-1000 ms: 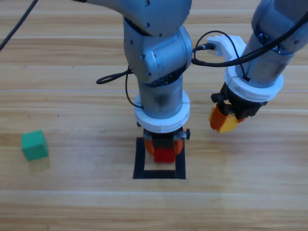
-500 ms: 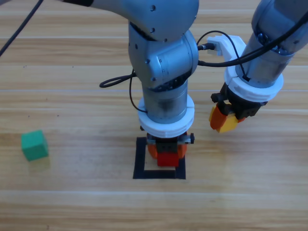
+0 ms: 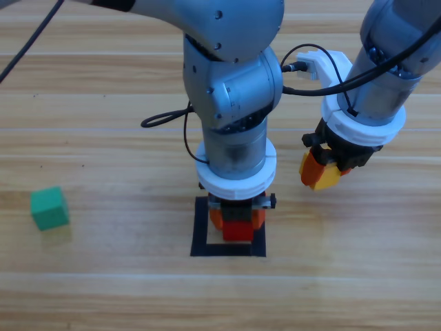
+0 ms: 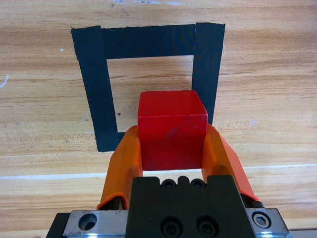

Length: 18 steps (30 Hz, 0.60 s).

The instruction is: Stack the blocks in the rectangular block: red at the bottom, yellow in the middle, green on top

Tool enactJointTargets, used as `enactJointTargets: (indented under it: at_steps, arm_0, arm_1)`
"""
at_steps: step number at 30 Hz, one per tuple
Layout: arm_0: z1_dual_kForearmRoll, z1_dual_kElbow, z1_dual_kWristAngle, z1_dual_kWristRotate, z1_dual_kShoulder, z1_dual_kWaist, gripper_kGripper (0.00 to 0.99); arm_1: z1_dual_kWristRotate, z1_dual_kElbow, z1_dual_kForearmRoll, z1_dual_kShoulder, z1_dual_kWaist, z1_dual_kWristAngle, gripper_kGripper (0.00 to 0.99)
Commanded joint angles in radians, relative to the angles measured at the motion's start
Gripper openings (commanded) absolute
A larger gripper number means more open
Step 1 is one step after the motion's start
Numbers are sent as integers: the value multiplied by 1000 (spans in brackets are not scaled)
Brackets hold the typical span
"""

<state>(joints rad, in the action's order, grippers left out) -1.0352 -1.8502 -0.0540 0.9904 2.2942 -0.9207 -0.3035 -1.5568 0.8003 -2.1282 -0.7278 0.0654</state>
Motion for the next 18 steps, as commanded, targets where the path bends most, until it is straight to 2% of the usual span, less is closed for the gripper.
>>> enactJointTargets:
  at_steps: [1, 18]
  arm_0:
    - [-3, 26, -12, -3, 41, -13, 55]
    - [1, 32, -14, -15, 48, -4, 57]
  arm_1:
    - [1, 29, -15, 56, 19, -9, 0]
    - [3, 32, -15, 59, 19, -9, 0]
